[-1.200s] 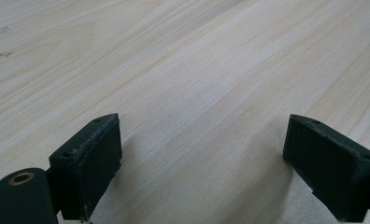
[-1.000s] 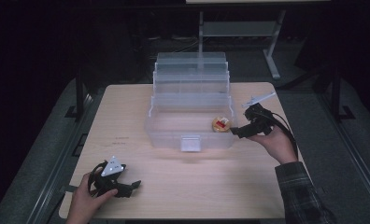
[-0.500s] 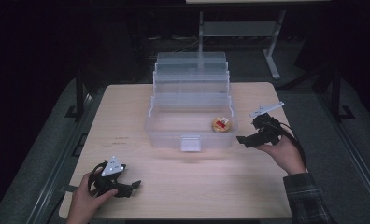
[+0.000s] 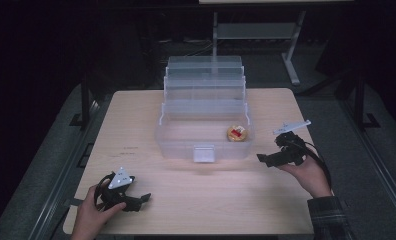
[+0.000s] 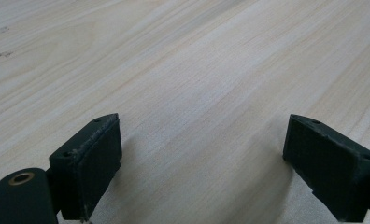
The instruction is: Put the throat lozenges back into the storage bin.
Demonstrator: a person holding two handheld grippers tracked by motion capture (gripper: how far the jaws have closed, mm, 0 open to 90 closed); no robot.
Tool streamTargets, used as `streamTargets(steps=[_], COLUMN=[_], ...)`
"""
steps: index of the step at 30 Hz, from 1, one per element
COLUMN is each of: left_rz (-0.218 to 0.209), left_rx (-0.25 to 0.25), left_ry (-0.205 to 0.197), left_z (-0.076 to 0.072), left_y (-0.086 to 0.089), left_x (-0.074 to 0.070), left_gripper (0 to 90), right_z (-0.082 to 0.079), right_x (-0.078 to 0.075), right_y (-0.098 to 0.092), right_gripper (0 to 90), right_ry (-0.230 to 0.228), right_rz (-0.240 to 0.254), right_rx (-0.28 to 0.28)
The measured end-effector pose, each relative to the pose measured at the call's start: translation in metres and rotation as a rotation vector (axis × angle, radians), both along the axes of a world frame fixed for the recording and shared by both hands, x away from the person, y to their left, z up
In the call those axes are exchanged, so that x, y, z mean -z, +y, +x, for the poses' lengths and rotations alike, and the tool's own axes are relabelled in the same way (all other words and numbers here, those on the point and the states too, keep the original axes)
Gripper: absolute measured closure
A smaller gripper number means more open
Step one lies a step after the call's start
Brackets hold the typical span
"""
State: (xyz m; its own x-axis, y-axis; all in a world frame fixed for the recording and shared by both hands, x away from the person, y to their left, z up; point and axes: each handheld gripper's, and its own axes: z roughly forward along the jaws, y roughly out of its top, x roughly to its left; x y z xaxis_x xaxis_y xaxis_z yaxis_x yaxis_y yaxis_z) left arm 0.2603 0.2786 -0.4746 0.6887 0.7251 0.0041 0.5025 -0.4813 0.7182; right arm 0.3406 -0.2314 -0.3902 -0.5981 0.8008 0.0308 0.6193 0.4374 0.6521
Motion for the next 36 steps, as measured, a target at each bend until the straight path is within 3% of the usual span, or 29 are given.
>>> streamTargets(steps=[36], left_rz=[0.000], left_rx=[0.000], left_ry=[-0.001], left_z=[0.000], left_y=[0.000], left_x=[0.000], left_gripper=[10.8], right_z=[-0.049], right_x=[0.053], right_y=[-0.029], right_gripper=[1.1], right_ry=[0.016], right_rz=[-0.012], right_rx=[0.056])
